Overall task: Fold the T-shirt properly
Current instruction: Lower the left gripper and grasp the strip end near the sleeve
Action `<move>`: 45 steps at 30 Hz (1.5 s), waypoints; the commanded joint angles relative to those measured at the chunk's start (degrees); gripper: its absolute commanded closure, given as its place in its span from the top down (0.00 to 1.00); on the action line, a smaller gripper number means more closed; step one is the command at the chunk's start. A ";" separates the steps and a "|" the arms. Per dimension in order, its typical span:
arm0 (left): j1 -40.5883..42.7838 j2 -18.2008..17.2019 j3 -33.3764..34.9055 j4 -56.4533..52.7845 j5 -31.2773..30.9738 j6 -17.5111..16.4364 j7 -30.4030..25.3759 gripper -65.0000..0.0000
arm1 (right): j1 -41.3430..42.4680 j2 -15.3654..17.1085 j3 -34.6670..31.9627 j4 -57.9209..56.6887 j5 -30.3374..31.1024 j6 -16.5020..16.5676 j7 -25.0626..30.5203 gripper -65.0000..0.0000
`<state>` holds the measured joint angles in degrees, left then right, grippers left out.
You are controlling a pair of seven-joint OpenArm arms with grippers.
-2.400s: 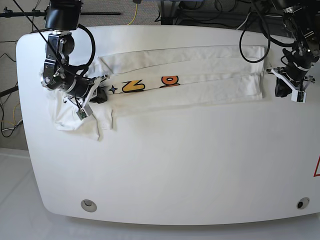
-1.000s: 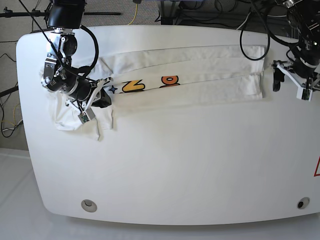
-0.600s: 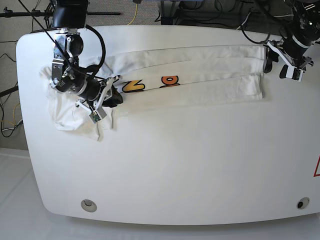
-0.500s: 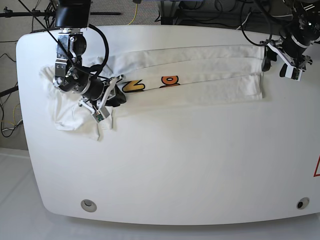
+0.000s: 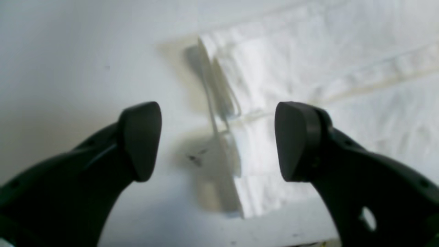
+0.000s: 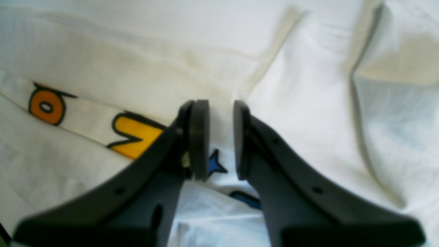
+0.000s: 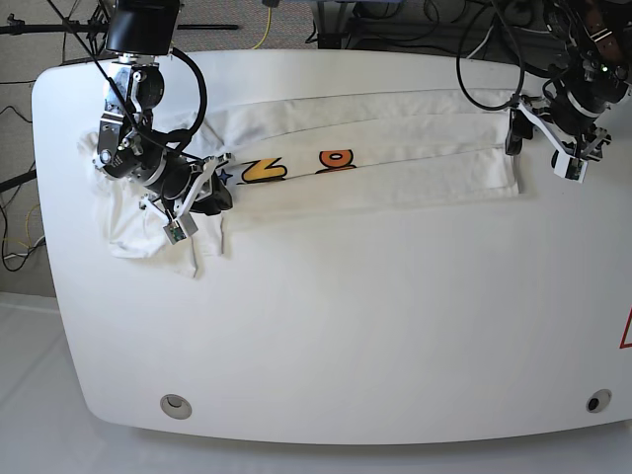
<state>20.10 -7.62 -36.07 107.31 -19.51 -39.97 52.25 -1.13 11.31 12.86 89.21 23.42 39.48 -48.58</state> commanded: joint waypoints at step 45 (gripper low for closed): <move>-4.22 1.49 -0.01 -13.13 4.65 -0.03 1.46 0.83 | 0.04 1.46 -0.96 1.92 1.81 0.52 2.20 0.18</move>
<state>15.14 -5.63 -35.70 93.34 -16.71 -40.91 51.13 -1.98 12.23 11.81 90.06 24.18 39.62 -47.79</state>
